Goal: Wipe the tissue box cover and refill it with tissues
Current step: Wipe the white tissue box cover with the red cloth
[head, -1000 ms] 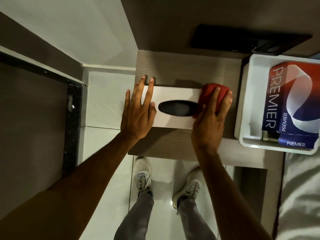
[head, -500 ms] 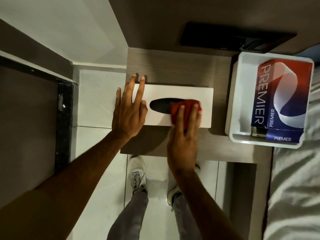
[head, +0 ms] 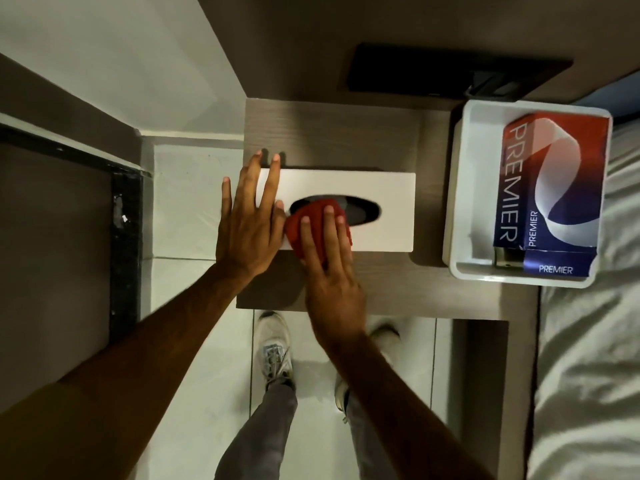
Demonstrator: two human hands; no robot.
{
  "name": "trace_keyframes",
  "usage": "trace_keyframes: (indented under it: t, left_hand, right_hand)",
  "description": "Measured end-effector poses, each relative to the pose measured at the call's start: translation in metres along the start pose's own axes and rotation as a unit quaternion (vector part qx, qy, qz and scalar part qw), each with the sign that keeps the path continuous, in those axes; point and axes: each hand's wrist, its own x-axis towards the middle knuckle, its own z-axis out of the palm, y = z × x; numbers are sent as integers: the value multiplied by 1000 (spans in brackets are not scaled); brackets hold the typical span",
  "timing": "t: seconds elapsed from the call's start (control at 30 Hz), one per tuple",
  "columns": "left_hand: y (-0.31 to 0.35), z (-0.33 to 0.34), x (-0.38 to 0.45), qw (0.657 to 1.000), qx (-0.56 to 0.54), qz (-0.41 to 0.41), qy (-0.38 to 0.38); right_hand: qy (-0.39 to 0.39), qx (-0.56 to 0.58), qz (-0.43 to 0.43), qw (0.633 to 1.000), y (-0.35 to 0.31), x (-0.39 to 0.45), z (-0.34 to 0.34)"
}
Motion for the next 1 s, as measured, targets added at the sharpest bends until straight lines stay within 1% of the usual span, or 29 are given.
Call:
trace_keyframes:
  t: [0.03,0.07,0.1,0.17,0.23,0.3,0.37,0.43,0.47,0.5,0.57,0.6,0.63,0.67,0.7,0.77,0.83,0.87,0.9,0.93,0.97,1.0]
  left_hand:
    - [0,-1,0,1000,4,1,-2]
    - [1,-2,0,1000,8,2,-3]
    - [1,-2,0,1000,12,2,-5]
    - [1,0,1,1000,17,2,-2]
    - [0,2,1,1000,14,3,2]
    - [0,3,0,1000,7,5,3]
    - [1,1,0,1000,2,5,2]
    - [3,-1,0,1000,0,5,-1]
    - [3,-1,0,1000,-2,5,-3]
    - [3,-2,0,1000,-6,6,-5]
    - [2,-1,0,1000,-9,7,-6]
    - [2,0,0,1000,-10,8,-5]
    - [3,0,1,1000,-9,10,-3]
    - [2,1,1,1000,-9,12,-1]
    - [3,1,2,1000,-11,13,0]
    - [4,0,1,1000,-10,12,1]
    - [5,-3,0,1000,3,11,-2]
    - [6,-5,-1,1000,10,9,-4]
    - [7,-7,-1,1000,15,1,-5]
    - [8,-8,-2,1000,14,-13,-3]
    - [11,-7,-4,999,6,-33,2]
    - [14,-6,-8,998,-11,-58,11]
  right_hand:
    - [-12,-11,-10,1000,8,1,-5]
    - [-13,-10,7,1000,19,1,-11]
    - [2,-4,46,999,30,0,-16]
    - [66,21,137,988,47,-4,-22]
    - [102,32,175,979,45,-8,-17]
    - [87,31,157,983,31,-9,-11]
    - [33,26,95,995,20,-9,-8]
    - [-13,11,41,999,22,-7,-10]
    - [-15,10,43,999,27,-6,-13]
    - [3,14,69,998,31,-4,-15]
    - [73,42,158,984,33,-1,-15]
    - [100,58,188,975,30,-1,-12]
    - [112,67,196,972,24,-1,-10]
    - [100,72,184,975,18,-2,-8]
    - [71,74,156,982,13,-5,-7]
    - [-14,87,69,994,9,-15,-11]
    - [-91,120,1,989,10,-26,-23]
    - [-119,134,-20,984,12,-31,-30]
    - [-135,167,-17,976,14,-37,-39]
    - [-115,224,-1,968,20,-41,-50]
    - [-72,277,28,958,29,-45,-62]
    - [-5,290,63,955,39,-47,-75]
